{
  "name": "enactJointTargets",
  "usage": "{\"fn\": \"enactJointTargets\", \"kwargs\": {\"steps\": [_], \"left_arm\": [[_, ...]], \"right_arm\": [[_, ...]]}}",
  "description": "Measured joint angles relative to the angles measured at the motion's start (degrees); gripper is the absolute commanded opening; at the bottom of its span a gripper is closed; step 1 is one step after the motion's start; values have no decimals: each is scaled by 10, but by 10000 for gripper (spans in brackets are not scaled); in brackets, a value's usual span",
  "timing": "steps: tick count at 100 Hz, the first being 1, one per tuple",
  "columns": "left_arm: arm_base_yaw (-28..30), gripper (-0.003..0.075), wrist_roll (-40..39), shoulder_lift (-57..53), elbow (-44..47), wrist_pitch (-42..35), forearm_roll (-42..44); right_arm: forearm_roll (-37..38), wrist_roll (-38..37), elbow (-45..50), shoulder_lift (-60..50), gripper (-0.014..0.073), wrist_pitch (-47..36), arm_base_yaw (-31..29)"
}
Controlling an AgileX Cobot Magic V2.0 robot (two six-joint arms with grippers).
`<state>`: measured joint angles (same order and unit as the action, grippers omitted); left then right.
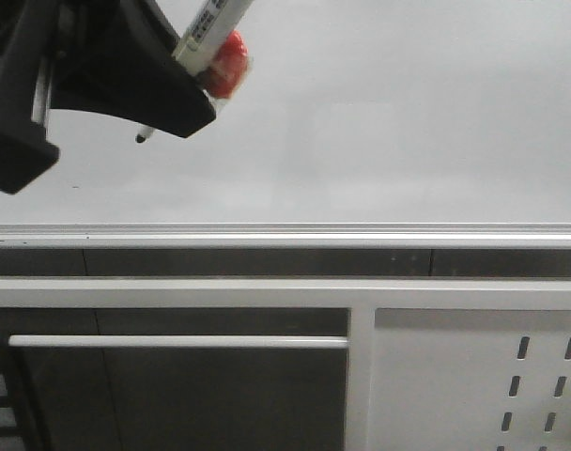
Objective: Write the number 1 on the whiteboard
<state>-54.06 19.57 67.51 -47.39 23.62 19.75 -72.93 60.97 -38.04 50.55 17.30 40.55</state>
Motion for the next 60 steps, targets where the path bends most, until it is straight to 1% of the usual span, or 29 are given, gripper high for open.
{"fn": "enactJointTargets", "kwargs": {"steps": [20, 37, 48, 60], "left_arm": [[0, -18, 0, 0, 0, 20, 10], [0, -18, -4, 0, 0, 25, 12], [0, -18, -4, 0, 0, 30, 13], [0, -18, -4, 0, 0, 37, 14]], "right_arm": [[-2, 1, -26, 43, 397, -4, 11], [-2, 1, -43, 62, 342, -4, 11], [0, 1, -48, 69, 344, -4, 11], [13, 1, -49, 72, 386, -5, 11]]}}
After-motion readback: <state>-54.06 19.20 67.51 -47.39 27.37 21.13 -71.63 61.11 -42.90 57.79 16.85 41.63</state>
